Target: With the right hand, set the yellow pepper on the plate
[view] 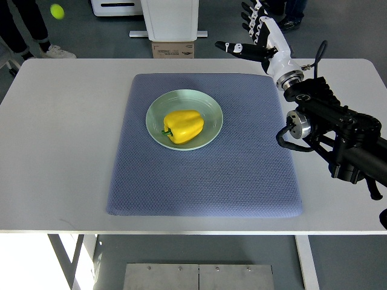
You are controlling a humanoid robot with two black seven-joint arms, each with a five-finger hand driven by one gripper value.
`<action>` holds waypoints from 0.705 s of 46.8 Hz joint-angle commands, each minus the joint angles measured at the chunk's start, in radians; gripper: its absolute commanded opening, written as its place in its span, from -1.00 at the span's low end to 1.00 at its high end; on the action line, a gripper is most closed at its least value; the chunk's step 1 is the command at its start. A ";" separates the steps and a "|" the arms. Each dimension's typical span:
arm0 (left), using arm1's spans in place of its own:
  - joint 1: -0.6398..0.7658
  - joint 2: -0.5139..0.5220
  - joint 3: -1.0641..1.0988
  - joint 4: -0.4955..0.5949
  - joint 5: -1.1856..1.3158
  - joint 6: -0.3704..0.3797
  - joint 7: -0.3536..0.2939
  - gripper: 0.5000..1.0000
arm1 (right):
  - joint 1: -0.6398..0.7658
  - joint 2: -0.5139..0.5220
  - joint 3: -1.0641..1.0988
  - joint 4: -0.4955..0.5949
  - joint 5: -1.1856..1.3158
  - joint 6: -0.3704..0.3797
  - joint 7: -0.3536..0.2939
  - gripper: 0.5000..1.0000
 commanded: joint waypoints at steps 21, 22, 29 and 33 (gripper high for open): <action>0.000 0.000 0.001 0.002 0.000 0.000 0.000 1.00 | -0.203 -0.017 0.306 -0.184 0.179 0.244 -0.228 1.00; 0.000 0.000 0.000 0.000 0.000 0.000 0.000 1.00 | -0.204 -0.012 0.306 -0.195 0.179 0.251 -0.226 1.00; 0.000 0.000 0.001 0.000 0.000 0.000 0.000 1.00 | -0.204 -0.003 0.296 -0.246 0.177 0.270 -0.202 1.00; 0.000 0.000 0.000 0.000 0.000 0.000 0.000 1.00 | -0.204 -0.003 0.293 -0.267 0.177 0.271 -0.191 1.00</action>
